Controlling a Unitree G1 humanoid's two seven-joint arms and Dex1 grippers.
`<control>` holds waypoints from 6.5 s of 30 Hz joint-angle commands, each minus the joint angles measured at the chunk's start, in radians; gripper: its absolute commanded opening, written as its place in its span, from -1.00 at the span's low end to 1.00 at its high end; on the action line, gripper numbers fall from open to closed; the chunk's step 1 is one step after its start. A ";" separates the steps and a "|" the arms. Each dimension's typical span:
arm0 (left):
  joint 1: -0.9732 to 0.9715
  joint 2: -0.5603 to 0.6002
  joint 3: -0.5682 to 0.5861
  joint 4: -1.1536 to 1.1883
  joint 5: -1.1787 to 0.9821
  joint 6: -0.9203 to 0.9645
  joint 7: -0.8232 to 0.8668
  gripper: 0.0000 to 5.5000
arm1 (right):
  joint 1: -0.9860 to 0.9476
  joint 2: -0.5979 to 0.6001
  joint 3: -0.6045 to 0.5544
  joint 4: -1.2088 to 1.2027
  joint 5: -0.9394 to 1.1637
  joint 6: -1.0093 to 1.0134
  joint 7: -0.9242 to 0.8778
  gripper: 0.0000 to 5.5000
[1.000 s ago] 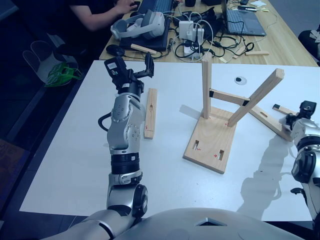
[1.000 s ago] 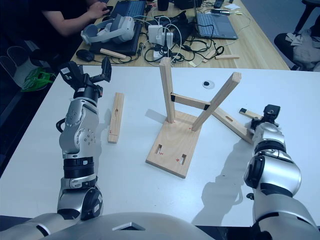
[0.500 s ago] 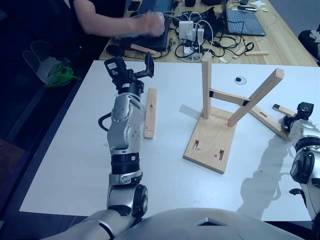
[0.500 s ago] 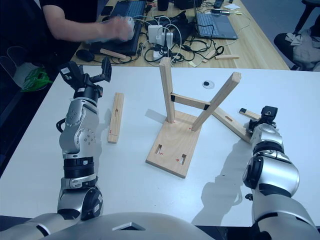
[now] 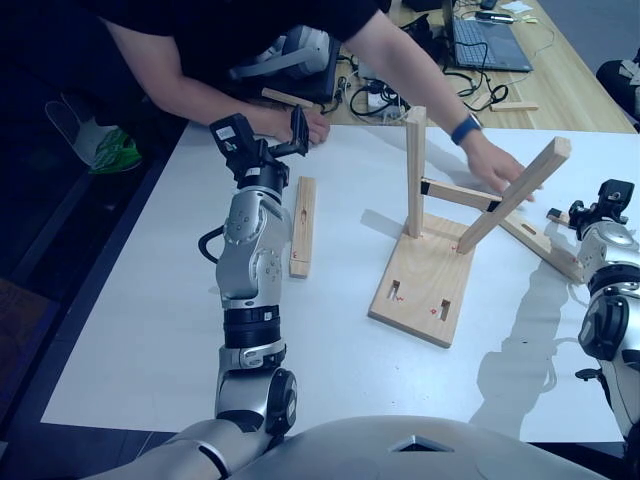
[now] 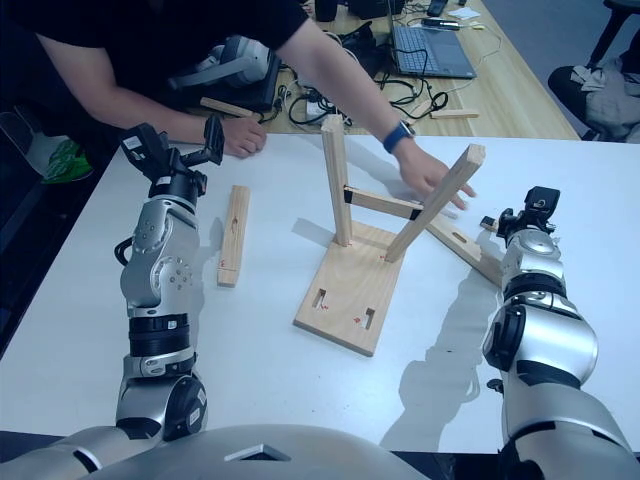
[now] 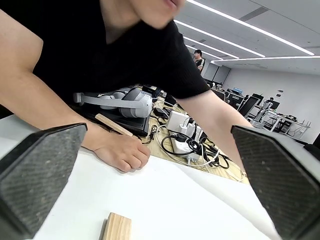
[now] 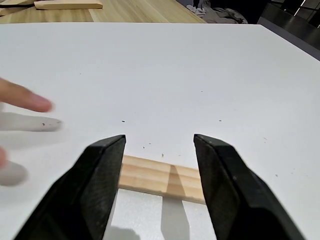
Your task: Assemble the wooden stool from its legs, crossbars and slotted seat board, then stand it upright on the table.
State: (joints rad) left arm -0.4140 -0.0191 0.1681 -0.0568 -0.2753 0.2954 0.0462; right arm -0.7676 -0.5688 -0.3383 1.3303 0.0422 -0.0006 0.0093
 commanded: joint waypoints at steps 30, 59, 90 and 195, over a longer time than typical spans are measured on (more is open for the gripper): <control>0.008 -0.017 0.023 0.005 -0.017 -0.008 0.015 0.96 | 0.328 -0.095 0.154 -0.413 0.035 0.164 0.778 0.73; -0.054 -0.043 0.071 -0.078 -0.073 0.015 0.097 0.96 | 0.607 -0.134 0.348 -0.612 0.003 0.610 0.728 0.00; -0.498 0.052 0.188 -0.086 -0.574 0.315 0.036 0.96 | 0.034 0.008 0.388 -1.587 0.161 0.324 0.553 -0.54; 0.033 0.430 -0.142 -0.218 -0.368 0.690 0.070 -0.85 | 0.563 0.334 0.260 -1.778 0.031 0.295 0.124 0.61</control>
State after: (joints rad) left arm -0.3720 0.4160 0.0372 -0.3050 -0.6748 0.9695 0.1354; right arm -0.2017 -0.2319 -0.0865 -0.4492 0.0812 0.3044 0.1257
